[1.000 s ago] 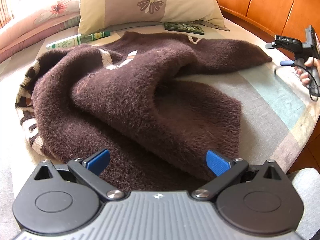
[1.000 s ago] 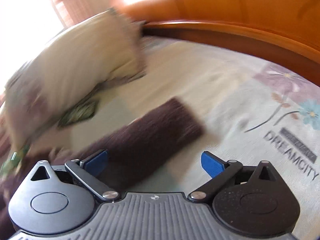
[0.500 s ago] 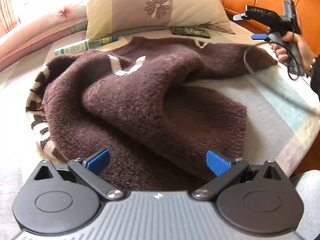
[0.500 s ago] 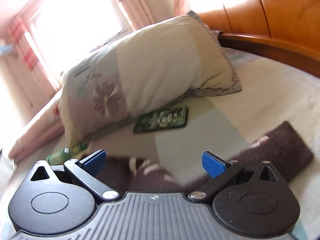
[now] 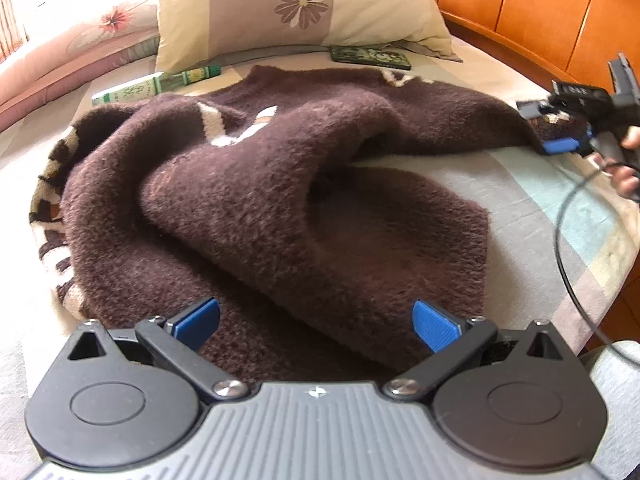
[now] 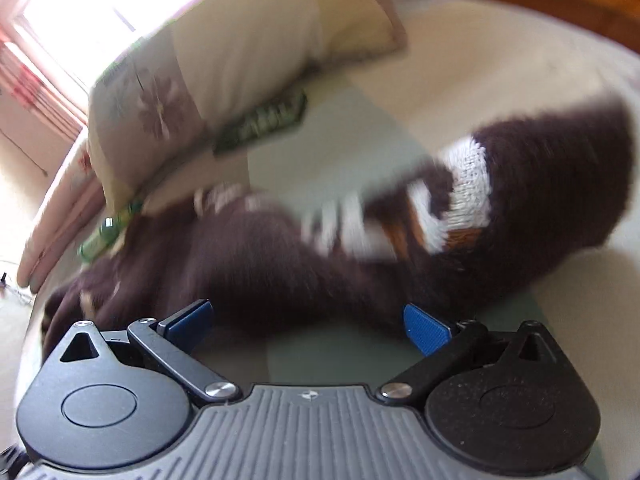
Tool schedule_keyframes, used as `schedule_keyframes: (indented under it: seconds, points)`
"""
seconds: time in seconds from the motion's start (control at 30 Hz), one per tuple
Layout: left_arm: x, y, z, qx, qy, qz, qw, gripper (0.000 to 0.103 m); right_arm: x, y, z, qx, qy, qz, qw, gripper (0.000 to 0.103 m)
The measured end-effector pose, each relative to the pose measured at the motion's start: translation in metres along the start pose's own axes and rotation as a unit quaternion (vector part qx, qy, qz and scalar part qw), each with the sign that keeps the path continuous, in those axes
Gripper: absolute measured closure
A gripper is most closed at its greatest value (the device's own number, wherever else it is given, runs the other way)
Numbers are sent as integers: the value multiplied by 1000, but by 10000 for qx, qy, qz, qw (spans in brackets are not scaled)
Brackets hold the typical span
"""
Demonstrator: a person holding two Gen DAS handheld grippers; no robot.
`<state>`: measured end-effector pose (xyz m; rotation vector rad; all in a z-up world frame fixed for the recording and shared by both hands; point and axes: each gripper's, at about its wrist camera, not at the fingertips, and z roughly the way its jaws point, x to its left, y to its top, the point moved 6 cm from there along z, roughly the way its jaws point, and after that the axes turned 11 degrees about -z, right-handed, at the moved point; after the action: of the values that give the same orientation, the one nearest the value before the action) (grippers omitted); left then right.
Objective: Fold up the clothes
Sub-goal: 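Move the right gripper onto the sweater body and close on the fabric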
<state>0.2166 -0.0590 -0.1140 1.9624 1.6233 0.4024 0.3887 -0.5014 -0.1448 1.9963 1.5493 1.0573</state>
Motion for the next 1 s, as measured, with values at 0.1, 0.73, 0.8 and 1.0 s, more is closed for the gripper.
schedule_keyframes:
  seconds: [0.1, 0.73, 0.8, 1.0]
  points:
    - [-8, -1, -2, -16, -58, 77, 10000, 1, -14, 0, -17, -158, -214, 27, 9996, 0]
    - [-26, -1, 4, 133, 131, 329, 9993, 1, -72, -14, -14, -547, -354, 433, 9969, 6]
    - [-28, -2, 4, 138, 101, 342, 9993, 1, -68, -11, -16, -407, -360, 334, 9980, 29]
    - [-24, -3, 2, 134, 98, 286, 9995, 1, -65, -9, -45, -210, -439, -45, 9988, 78]
